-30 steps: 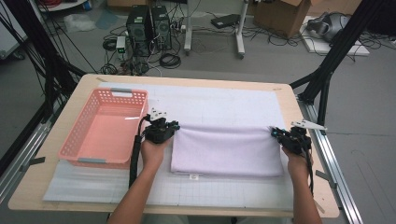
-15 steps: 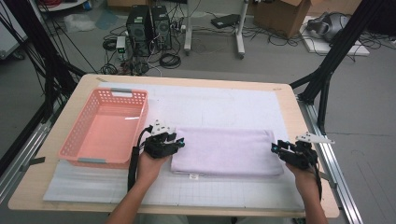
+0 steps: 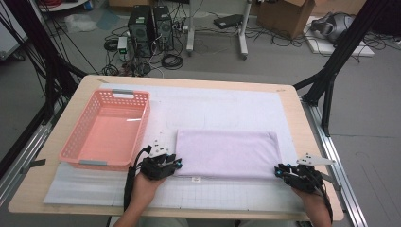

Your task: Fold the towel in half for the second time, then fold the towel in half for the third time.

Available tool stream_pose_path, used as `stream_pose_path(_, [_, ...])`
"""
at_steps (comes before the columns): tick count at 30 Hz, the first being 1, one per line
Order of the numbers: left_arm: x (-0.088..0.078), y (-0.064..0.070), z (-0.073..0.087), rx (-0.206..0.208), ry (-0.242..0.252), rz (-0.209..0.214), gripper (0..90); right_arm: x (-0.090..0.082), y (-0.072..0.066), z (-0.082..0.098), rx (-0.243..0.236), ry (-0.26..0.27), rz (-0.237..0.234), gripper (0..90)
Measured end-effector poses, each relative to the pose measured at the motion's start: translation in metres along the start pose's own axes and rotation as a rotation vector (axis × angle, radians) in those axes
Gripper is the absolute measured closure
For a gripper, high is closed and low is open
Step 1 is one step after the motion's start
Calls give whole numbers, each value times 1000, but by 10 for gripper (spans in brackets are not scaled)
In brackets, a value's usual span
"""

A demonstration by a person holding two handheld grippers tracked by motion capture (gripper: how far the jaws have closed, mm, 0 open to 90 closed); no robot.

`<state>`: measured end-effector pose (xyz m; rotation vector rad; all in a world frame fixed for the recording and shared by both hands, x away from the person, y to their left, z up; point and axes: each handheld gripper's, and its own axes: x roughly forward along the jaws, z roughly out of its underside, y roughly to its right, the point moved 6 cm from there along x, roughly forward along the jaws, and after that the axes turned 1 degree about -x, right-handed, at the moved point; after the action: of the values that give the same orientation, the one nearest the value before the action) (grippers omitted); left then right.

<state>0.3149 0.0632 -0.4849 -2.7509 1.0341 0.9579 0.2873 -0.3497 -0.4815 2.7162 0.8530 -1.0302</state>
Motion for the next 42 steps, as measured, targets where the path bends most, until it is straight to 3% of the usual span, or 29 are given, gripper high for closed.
stream_pose_path(4, [-7,-2,-1,-8,36,10,617,-8,-3,-1,-3,29,1,684])
stream_pose_path(9, [-18,5,-15,12,135,59,474,-24,-12,-18,14,166,14,569])
stream_pose_path(13, [-25,7,-20,17,212,71,306,-30,-15,-27,18,225,59,399])
stream_pose_path(14, [-26,6,-21,7,225,44,266,-31,-13,-28,12,232,77,347])
stream_pose_path(16, [-27,4,-22,-3,238,39,188,-32,-9,-29,26,243,104,262])
stream_pose_path(21, [-30,5,-23,1,270,73,214,-30,2,-23,37,255,93,207])
stream_pose_path(29, [-28,2,-22,2,257,53,237,-30,1,-22,23,247,83,199])
stream_pose_path(42, [-20,4,-19,0,213,64,248,-30,1,-20,24,234,77,216])
